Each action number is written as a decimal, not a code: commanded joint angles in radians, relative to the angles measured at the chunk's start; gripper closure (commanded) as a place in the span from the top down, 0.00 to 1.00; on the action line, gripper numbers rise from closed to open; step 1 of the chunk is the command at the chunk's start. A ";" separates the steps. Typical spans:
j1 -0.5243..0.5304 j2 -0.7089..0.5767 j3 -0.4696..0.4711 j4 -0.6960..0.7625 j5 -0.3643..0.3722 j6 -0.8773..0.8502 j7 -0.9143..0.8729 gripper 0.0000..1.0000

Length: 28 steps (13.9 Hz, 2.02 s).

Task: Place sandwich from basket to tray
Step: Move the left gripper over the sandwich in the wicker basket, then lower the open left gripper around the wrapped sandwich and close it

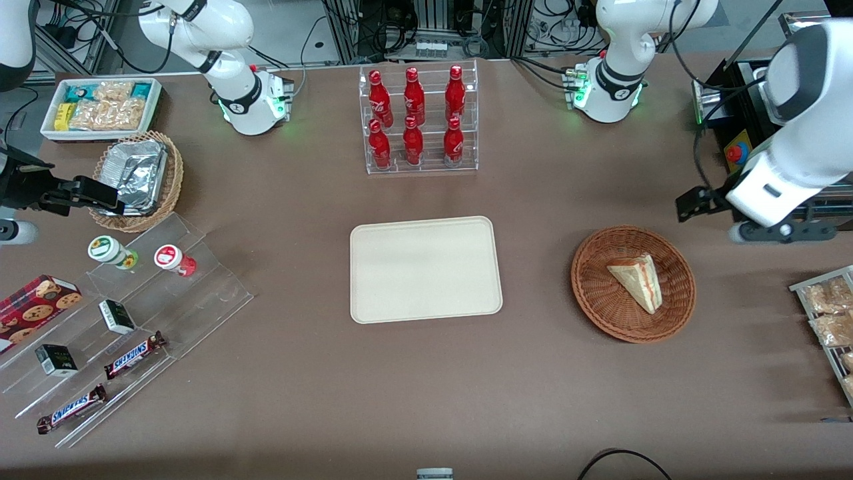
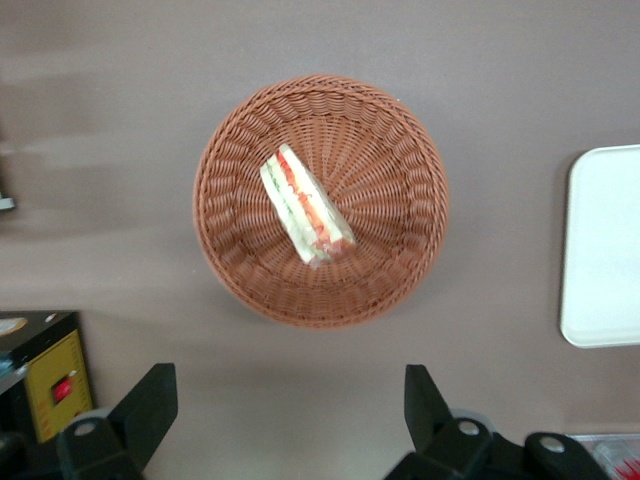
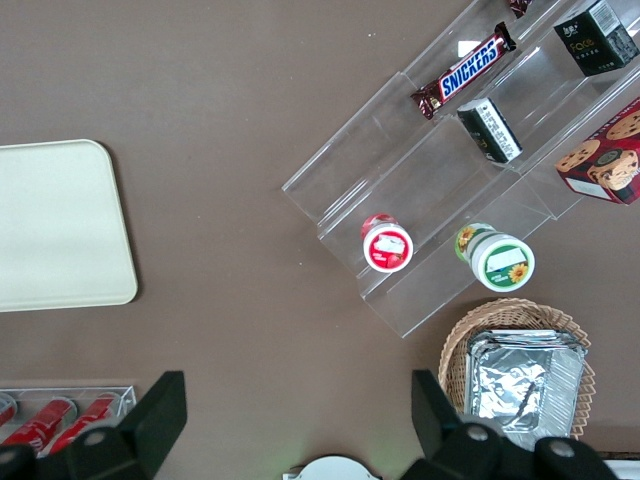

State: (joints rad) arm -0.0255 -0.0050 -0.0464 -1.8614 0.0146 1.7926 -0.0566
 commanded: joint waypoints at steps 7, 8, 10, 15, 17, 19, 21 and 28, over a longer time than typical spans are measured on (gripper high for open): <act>-0.004 0.069 0.013 -0.355 0.007 0.562 -0.365 1.00; -0.004 0.097 0.013 -0.355 0.007 0.582 -0.409 1.00; -0.004 0.140 0.013 -0.355 0.007 0.629 -0.463 1.00; -0.005 0.220 0.013 -0.355 0.007 0.709 -0.502 1.00; -0.007 0.246 0.013 -0.355 0.007 0.729 -0.502 1.00; -0.005 0.255 0.013 -0.360 0.007 0.731 -0.500 1.00; -0.007 0.269 0.014 -0.367 0.007 0.732 -0.500 1.00; -0.005 0.275 0.013 -0.361 0.008 0.729 -0.494 0.00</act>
State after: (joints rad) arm -0.0245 0.2767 -0.0370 -2.2233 0.0150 2.5098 -0.5346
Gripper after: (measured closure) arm 0.511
